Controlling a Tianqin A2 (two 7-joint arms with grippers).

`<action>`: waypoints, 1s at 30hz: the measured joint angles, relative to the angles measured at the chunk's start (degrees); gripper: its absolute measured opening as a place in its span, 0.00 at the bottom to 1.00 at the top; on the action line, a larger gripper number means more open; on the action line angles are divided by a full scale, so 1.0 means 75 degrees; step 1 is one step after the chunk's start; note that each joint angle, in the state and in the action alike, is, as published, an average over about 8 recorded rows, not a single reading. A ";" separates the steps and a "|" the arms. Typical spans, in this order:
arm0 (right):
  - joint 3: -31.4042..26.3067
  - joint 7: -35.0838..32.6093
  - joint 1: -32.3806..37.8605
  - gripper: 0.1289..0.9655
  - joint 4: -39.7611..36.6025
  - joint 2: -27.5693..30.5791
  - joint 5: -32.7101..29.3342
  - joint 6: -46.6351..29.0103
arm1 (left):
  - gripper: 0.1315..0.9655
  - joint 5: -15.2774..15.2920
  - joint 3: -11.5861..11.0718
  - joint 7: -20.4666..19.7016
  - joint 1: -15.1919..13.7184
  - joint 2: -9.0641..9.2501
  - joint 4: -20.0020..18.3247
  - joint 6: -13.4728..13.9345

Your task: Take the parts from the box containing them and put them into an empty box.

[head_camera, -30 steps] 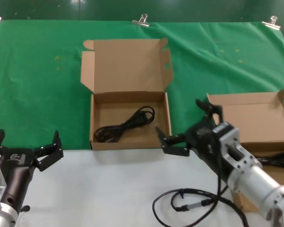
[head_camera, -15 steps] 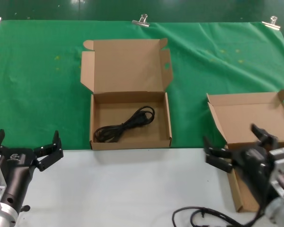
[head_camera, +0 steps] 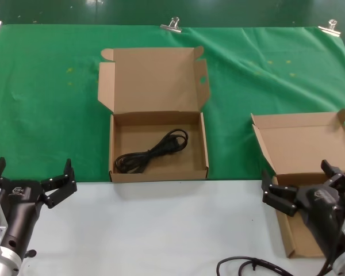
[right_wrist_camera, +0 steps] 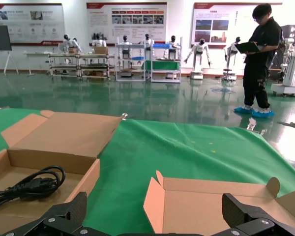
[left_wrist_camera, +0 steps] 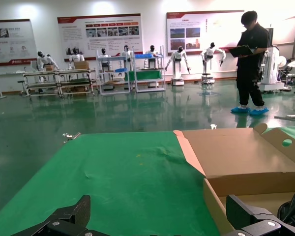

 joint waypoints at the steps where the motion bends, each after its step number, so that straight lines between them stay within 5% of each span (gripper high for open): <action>1: 0.0000 0.0000 0.0000 1.00 0.0000 0.0000 0.0000 0.0000 | 1.00 0.0000 0.0000 0.0000 0.0000 0.0000 0.0000 0.0000; 30: 0.0000 0.0000 0.0000 1.00 0.0000 0.0000 0.0000 0.0000 | 1.00 0.0000 0.0000 0.0001 0.0000 0.0000 0.0000 0.0000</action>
